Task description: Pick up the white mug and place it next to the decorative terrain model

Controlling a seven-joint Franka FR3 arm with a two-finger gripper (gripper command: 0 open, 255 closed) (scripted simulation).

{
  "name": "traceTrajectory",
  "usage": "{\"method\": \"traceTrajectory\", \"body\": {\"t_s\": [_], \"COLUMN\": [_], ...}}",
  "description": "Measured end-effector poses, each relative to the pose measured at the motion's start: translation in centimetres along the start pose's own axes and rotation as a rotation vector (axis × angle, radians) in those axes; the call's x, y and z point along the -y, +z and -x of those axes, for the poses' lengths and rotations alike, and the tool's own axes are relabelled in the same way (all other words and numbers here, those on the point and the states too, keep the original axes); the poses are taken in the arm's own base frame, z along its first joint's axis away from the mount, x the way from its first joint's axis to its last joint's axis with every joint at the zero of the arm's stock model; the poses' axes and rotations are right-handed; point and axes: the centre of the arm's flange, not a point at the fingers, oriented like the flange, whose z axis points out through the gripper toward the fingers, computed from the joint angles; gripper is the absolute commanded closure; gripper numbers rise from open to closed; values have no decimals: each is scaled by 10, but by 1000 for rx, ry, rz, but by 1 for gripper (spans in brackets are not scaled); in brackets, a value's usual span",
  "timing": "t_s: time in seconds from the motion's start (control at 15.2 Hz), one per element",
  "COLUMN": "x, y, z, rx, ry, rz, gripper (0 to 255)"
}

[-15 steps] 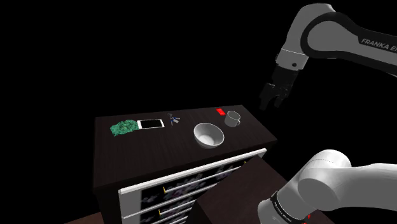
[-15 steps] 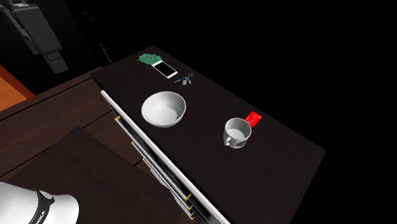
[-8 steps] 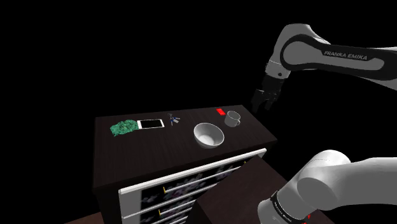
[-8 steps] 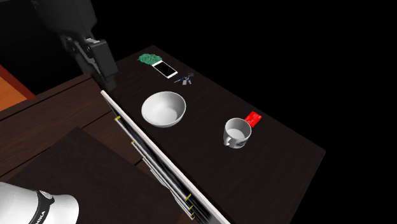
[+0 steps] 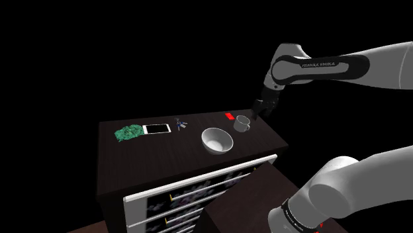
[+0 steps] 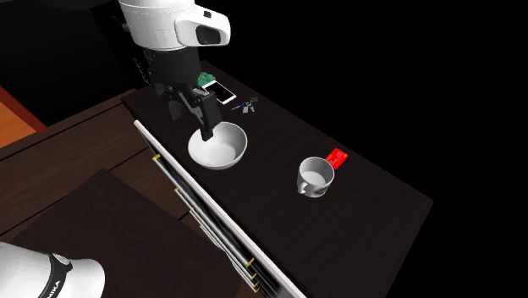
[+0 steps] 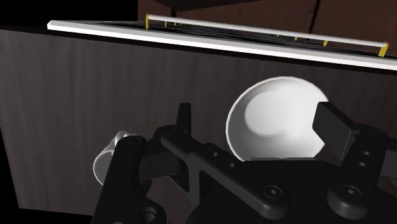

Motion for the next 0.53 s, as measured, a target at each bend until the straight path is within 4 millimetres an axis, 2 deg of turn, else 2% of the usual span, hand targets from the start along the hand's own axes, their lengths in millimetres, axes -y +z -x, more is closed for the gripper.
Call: {"method": "traceTrajectory", "body": {"t_s": [0.53], "x": [-47], "y": [63], "z": [-73], "rx": [-12], "ry": [-17], "rz": [12], "gripper": [0]}}
